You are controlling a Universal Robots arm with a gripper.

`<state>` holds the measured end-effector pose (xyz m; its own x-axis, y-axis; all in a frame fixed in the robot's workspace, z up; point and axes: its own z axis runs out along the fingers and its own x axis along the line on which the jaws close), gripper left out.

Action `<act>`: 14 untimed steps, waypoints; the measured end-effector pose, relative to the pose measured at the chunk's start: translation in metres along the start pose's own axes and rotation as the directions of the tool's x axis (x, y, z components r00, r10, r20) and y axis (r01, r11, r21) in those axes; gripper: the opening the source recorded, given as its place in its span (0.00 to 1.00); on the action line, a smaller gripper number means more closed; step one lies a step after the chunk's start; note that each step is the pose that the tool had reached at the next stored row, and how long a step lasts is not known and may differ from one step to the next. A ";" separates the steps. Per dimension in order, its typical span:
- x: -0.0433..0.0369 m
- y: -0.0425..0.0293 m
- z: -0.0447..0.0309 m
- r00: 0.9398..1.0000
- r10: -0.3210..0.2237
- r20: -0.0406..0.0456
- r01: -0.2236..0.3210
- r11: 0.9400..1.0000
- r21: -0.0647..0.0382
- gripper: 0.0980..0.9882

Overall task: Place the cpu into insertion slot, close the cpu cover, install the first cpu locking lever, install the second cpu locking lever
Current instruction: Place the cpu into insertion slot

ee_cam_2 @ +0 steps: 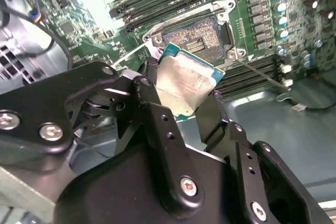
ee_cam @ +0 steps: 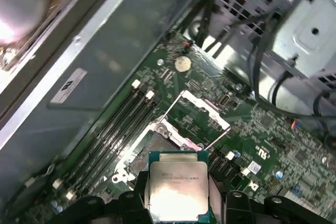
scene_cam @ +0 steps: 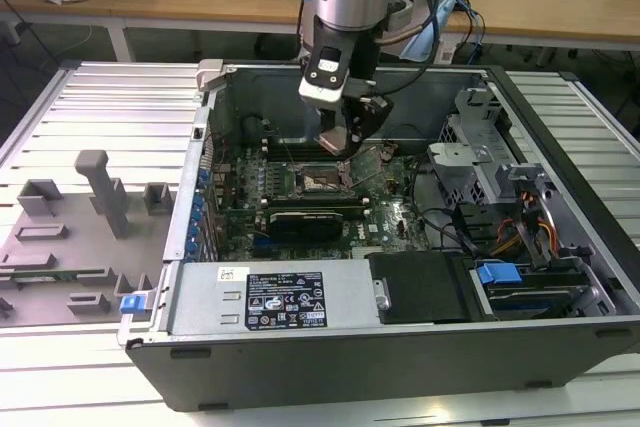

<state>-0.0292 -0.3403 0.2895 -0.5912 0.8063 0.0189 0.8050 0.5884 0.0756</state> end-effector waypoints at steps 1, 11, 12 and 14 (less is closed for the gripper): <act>0.0000 -0.0001 0.0007 1.000 0.026 0.002 -0.026 1.000 -0.001 0.49; -0.0001 -0.0006 0.0081 0.959 0.283 0.021 -0.283 0.959 -0.009 0.49; -0.0002 -0.0006 0.0086 0.953 0.301 0.022 -0.301 0.954 -0.009 0.49; -0.0002 -0.0008 0.0102 0.935 0.354 0.026 -0.354 0.935 -0.012 0.49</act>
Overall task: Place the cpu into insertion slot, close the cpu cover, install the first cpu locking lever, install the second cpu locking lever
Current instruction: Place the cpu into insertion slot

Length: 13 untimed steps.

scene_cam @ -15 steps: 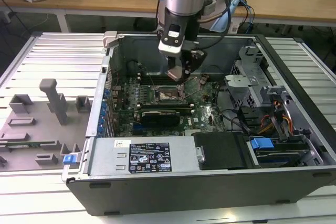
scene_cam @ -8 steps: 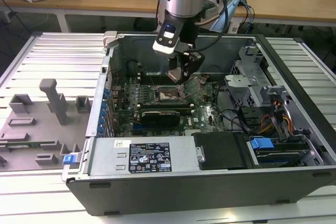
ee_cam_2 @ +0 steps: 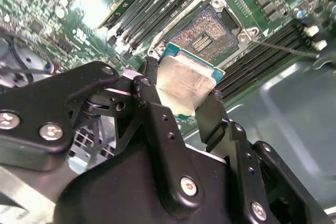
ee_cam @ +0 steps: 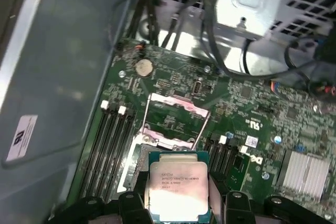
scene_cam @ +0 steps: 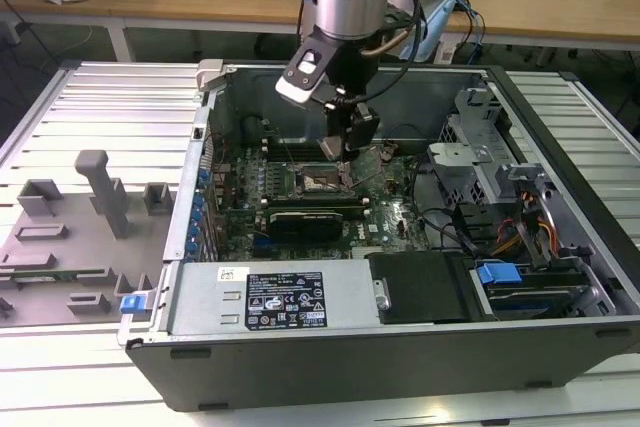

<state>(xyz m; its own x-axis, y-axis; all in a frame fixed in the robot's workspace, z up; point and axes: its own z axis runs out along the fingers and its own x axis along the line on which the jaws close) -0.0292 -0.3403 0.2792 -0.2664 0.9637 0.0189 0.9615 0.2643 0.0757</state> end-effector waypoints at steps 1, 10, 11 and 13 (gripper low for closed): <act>0.0000 -0.0001 0.0005 1.000 0.018 0.001 -0.018 1.000 0.000 0.49; -0.0001 -0.0005 0.0063 0.978 0.207 0.015 -0.207 0.978 -0.006 0.49; -0.0001 -0.0005 0.0070 0.975 0.223 0.016 -0.223 0.975 -0.006 0.49; -0.0001 -0.0008 0.0091 0.968 0.249 0.018 -0.249 0.968 -0.007 0.49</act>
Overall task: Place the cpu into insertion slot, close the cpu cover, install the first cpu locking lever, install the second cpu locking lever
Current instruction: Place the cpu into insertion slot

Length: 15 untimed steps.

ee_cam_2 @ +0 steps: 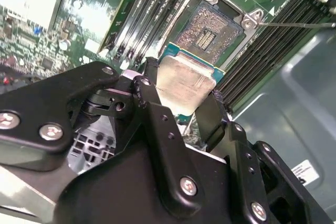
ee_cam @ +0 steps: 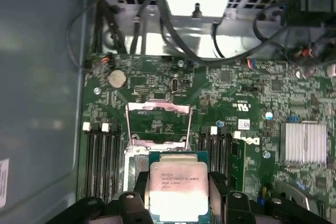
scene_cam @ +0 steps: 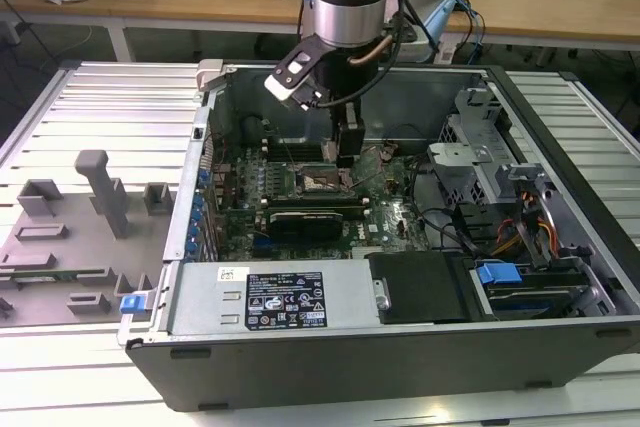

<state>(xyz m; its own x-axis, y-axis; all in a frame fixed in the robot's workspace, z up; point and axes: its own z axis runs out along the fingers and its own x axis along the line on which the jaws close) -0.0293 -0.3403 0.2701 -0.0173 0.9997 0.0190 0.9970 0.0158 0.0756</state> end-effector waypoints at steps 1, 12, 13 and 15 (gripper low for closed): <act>0.0002 -0.0007 0.0013 1.000 0.008 0.001 -0.008 1.000 0.000 0.49; 0.0019 -0.0116 0.0180 1.000 0.012 0.000 -0.012 1.000 -0.004 0.49; 0.0019 -0.0120 0.0188 1.000 0.012 0.000 -0.012 1.000 -0.006 0.49; 0.0020 -0.0134 0.0210 1.000 0.012 0.000 -0.012 1.000 -0.008 0.49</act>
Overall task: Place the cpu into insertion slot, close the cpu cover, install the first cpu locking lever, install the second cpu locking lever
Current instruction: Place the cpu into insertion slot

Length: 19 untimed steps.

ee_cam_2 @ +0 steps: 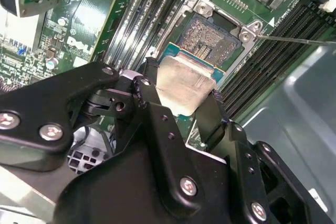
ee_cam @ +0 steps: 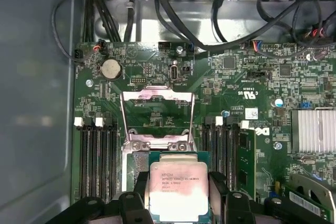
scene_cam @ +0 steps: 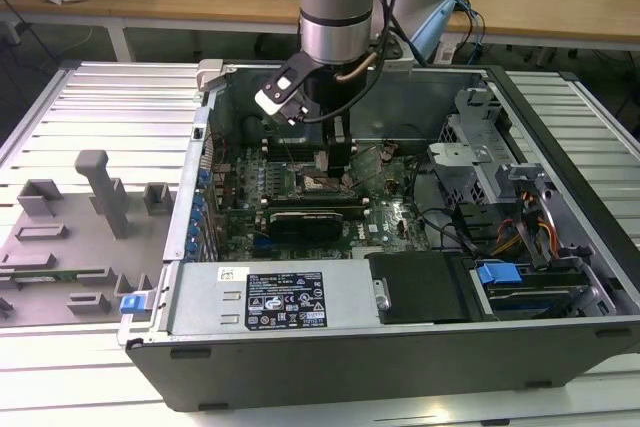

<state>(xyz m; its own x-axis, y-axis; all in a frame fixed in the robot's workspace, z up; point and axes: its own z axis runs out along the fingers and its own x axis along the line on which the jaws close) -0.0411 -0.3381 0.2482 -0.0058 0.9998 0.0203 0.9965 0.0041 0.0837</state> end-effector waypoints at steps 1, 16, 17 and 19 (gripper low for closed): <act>0.0001 -0.0005 0.0010 1.000 0.000 0.000 0.000 1.000 -0.001 0.49; 0.0114 -0.0089 0.0184 1.000 0.011 0.001 -0.011 1.000 -0.001 0.49; 0.0115 -0.0093 0.0195 1.000 0.013 0.001 -0.013 1.000 -0.001 0.49; 0.0115 -0.0106 0.0223 1.000 0.015 0.001 -0.015 1.000 -0.001 0.49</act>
<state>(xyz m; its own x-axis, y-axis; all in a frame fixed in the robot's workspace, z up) -0.0498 -0.3262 0.2254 0.0097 0.9997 0.0203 0.9963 -0.0114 0.0847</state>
